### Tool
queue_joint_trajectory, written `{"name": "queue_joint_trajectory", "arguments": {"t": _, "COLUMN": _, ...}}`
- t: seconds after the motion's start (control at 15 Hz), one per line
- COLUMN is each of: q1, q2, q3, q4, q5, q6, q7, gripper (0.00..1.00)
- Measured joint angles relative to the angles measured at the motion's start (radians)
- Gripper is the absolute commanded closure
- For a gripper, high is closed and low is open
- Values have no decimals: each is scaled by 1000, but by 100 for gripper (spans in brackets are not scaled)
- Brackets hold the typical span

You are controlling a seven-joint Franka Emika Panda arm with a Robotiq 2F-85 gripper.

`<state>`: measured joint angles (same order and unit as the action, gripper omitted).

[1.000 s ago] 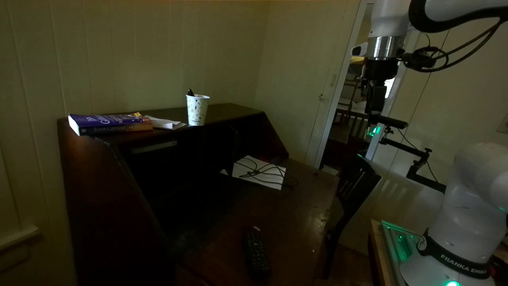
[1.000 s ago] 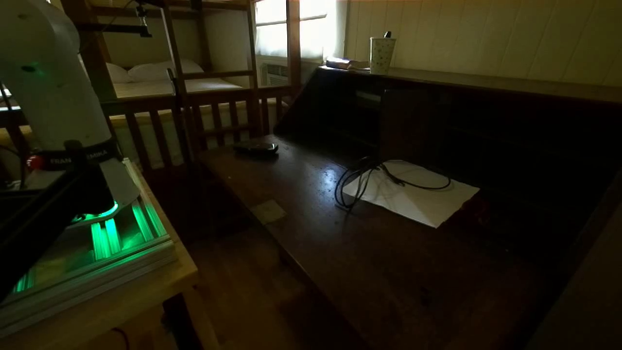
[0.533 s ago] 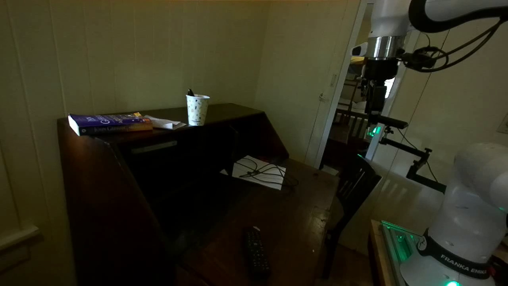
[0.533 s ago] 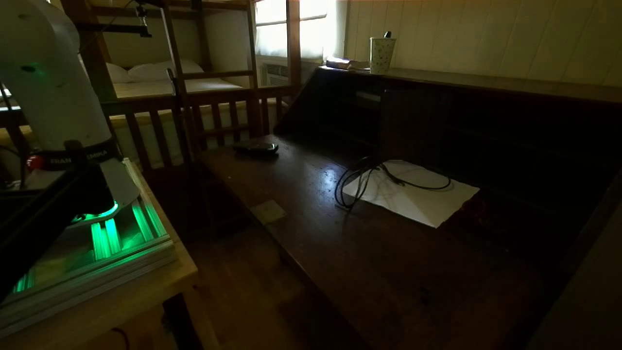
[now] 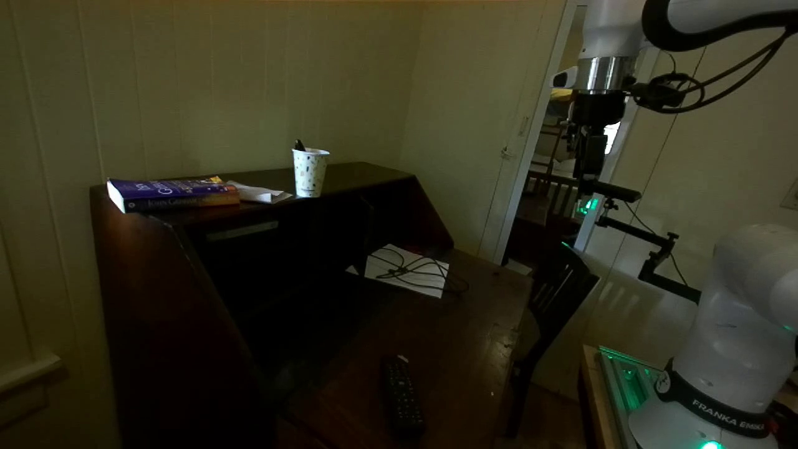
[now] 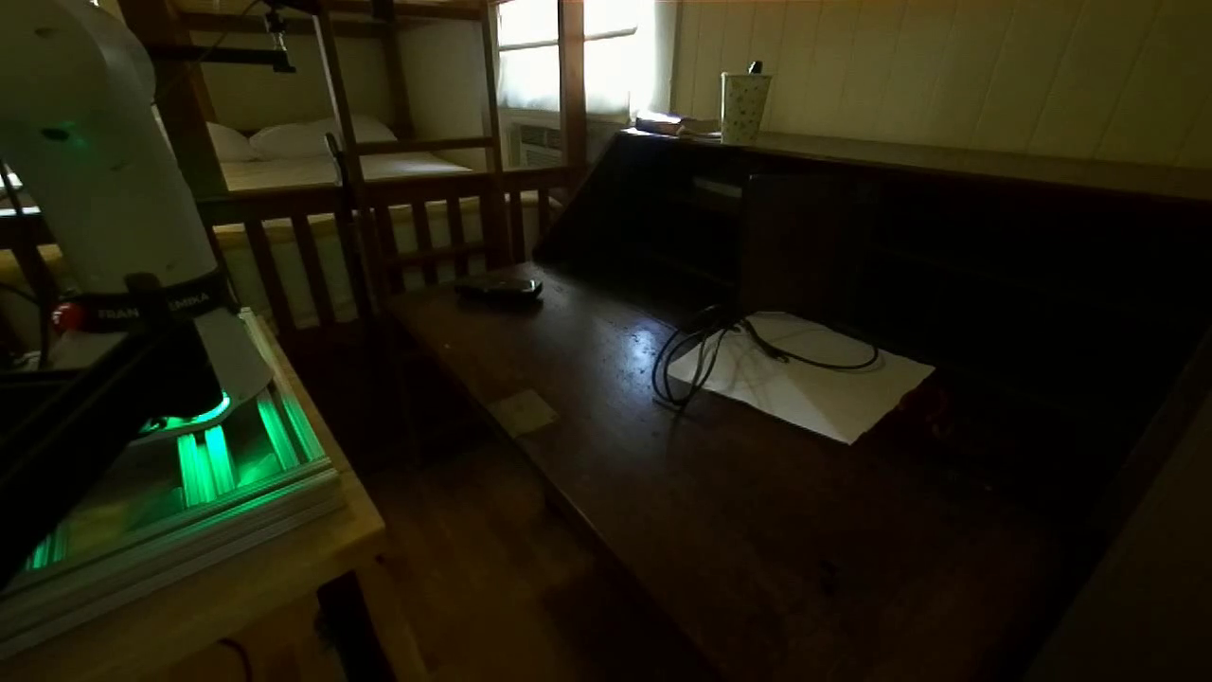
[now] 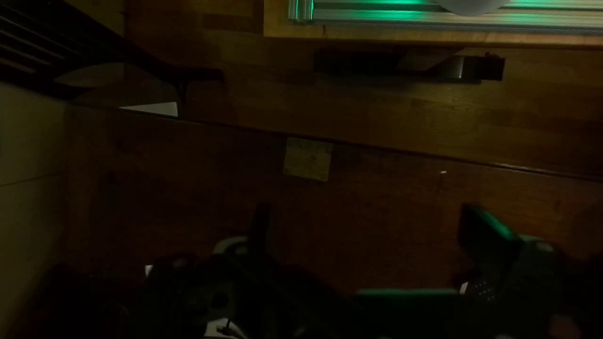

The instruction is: Put the black cable on top of the cabinet.

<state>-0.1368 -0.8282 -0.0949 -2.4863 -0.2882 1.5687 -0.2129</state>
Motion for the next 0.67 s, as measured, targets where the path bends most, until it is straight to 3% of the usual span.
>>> {"name": "queue_joint_trajectory", "arguments": {"t": 0.27, "q1": 10, "q2": 10, "q3": -8, "q4": 0, "q5": 0, "q6": 30, "q7": 17, "gripper": 0}}
{"name": "queue_joint_trajectory", "arguments": {"t": 0.47, "q1": 8, "q2": 87, "q3": -55, "q4": 9, "q5": 6, "q6": 209, "q7": 80, "gripper": 0}}
{"name": "queue_joint_trajectory", "arguments": {"t": 0.67, "q1": -8, "q2": 230, "q3": -143, "q4": 42, "q5": 16, "q6": 416, "q7": 115, "gripper": 0}}
